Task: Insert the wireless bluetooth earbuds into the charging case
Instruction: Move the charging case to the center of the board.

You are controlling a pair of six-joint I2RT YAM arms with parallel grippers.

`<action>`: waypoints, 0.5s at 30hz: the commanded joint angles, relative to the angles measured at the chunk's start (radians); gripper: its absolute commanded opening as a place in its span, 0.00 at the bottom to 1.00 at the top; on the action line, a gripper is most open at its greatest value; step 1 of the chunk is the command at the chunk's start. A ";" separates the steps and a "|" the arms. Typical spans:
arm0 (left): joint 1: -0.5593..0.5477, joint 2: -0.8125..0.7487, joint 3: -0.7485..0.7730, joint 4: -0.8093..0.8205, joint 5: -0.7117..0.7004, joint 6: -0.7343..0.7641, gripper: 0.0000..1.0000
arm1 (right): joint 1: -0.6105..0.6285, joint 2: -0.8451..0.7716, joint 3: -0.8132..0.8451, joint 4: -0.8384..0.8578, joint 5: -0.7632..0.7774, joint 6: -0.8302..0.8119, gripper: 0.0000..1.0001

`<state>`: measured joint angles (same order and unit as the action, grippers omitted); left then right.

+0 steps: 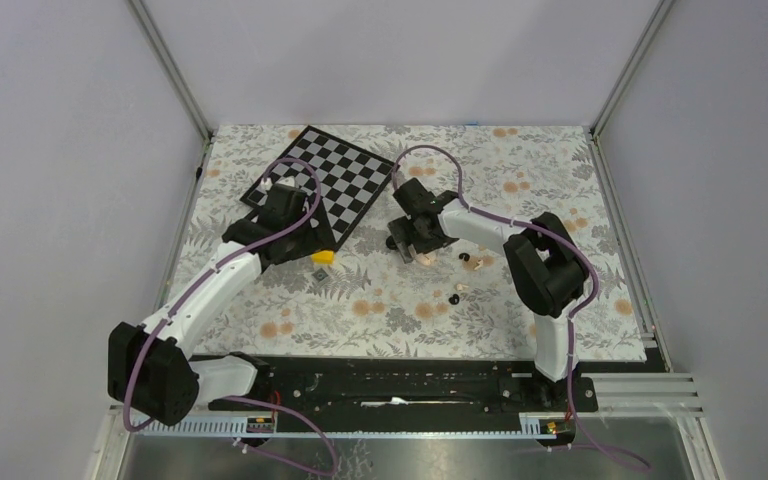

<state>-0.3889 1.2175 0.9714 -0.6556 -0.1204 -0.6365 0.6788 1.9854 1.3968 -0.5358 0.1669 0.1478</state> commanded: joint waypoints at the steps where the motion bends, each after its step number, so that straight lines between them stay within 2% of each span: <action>1: 0.005 0.012 0.000 0.033 0.031 0.007 0.97 | -0.002 0.000 0.086 0.029 0.121 0.101 1.00; 10: 0.005 -0.019 -0.012 0.018 0.016 0.028 0.98 | -0.016 0.047 0.123 -0.007 0.245 0.212 1.00; 15: 0.005 -0.018 -0.002 0.007 0.013 0.048 0.98 | -0.019 0.022 0.061 -0.043 0.273 0.225 1.00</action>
<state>-0.3889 1.2251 0.9638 -0.6567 -0.1043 -0.6167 0.6662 2.0258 1.4887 -0.5301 0.3687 0.3321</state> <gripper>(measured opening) 0.981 0.993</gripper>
